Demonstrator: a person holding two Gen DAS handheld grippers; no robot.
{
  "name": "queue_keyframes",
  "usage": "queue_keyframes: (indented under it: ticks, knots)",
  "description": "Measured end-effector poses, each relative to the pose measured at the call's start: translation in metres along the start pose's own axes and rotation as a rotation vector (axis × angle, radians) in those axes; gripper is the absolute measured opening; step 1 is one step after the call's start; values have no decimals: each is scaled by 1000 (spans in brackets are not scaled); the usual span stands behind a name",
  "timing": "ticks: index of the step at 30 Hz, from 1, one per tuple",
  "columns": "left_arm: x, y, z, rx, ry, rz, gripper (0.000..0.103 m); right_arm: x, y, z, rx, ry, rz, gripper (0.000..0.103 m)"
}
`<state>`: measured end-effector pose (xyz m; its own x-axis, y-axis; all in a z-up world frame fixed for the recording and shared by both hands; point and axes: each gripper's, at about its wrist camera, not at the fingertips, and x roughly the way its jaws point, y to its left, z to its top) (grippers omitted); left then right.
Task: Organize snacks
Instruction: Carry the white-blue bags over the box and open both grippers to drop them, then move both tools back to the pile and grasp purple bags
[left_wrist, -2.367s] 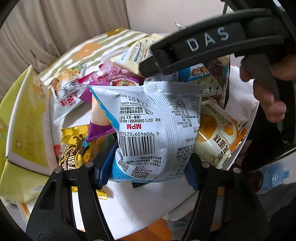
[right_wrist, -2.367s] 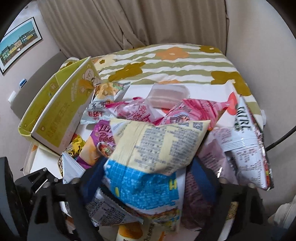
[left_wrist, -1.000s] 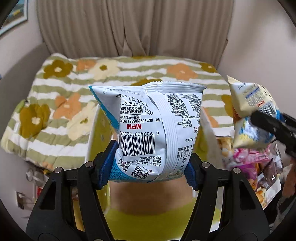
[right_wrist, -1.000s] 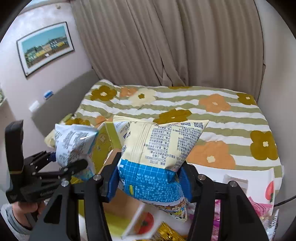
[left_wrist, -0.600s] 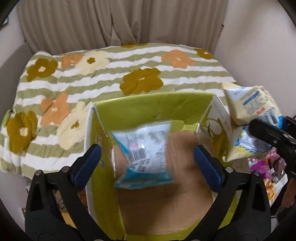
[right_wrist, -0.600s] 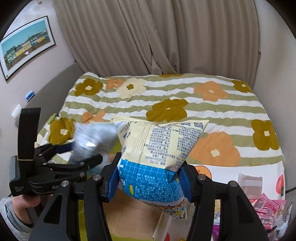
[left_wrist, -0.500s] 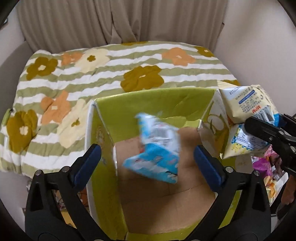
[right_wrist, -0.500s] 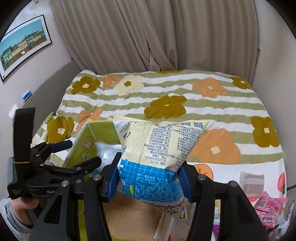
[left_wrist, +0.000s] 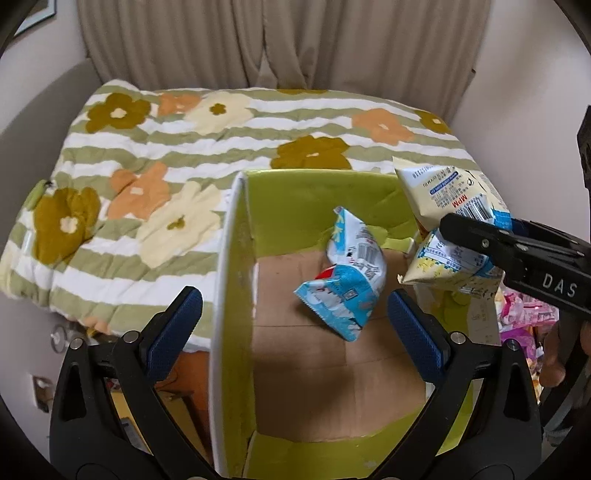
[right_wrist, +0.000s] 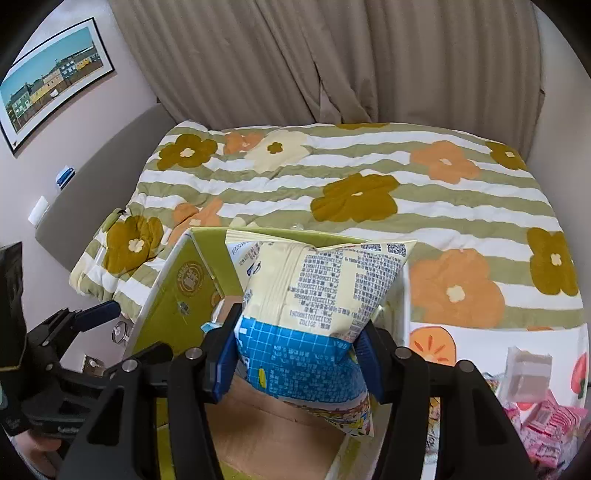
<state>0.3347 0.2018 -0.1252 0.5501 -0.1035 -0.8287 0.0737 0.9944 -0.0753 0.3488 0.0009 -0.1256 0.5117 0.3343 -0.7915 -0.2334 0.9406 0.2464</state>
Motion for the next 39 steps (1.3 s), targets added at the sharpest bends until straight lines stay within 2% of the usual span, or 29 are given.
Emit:
queue_keyframes:
  ticks: [2, 4, 5, 6, 10, 12, 19, 26, 31, 39]
  knots:
    - [-2, 2, -2, -12, -2, 1, 100, 3, 3, 2, -7, -5, 11, 55]
    - [-4, 4, -4, -18, -2, 7, 100, 5, 5, 4, -19, -10, 17, 72]
    - [-5, 5, -5, -19, -3, 13, 100, 5, 7, 4, -24, -16, 23, 93]
    - [-6, 6, -7, -20, -4, 17, 100, 5, 8, 4, -32, -22, 26, 103]
    - [-9, 5, -11, -25, -1, 22, 100, 2, 13, -2, -76, -43, 13, 103]
    - [-9, 4, -14, -24, 2, 21, 100, 2, 14, -6, -90, -19, 6, 103]
    - [-19, 3, -20, -16, -10, 10, 100, -7, 12, -14, -60, 4, 7, 103]
    - [-33, 1, -23, 5, -35, -16, 100, -29, 17, -22, -53, -34, -53, 103]
    - [-57, -10, -29, 26, -71, 4, 100, -51, 15, -30, -37, -68, -64, 103]
    - [-99, -55, -52, 11, -139, 32, 100, -99, 2, -49, -69, -144, -33, 103]
